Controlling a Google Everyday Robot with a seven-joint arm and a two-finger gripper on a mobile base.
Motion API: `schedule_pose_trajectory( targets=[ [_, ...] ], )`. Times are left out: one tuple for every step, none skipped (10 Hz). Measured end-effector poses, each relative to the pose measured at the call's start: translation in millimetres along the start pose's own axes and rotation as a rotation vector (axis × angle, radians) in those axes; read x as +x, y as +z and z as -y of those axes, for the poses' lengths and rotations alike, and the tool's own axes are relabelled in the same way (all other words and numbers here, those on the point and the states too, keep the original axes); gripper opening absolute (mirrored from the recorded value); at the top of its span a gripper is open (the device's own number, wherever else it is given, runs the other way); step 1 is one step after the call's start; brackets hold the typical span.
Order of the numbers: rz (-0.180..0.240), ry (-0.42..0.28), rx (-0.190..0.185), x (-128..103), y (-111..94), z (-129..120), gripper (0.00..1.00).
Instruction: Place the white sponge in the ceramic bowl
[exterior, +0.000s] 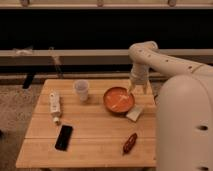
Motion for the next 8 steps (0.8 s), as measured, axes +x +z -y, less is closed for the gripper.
schedule_pose_trajectory(
  targets=[
    [0.015, 0.019, -0.017, 15.9, -2.5, 14.8, 0.65],
    [0.030, 0.039, -0.028, 30.9, -4.9, 27.7, 0.65],
    [0.038, 0.056, -0.033, 41.0, -5.4, 34.5, 0.65],
    [0.046, 0.071, -0.038, 53.0, -4.4, 37.6, 0.65],
    [0.049, 0.075, -0.038, 60.2, -1.9, 35.7, 0.65],
    [0.052, 0.075, -0.034, 65.9, 2.7, 31.5, 0.65],
    [0.056, 0.068, -0.025, 72.4, 15.6, 18.7, 0.65],
    [0.059, 0.055, -0.014, 72.4, 27.0, 10.4, 0.65]
  ],
)
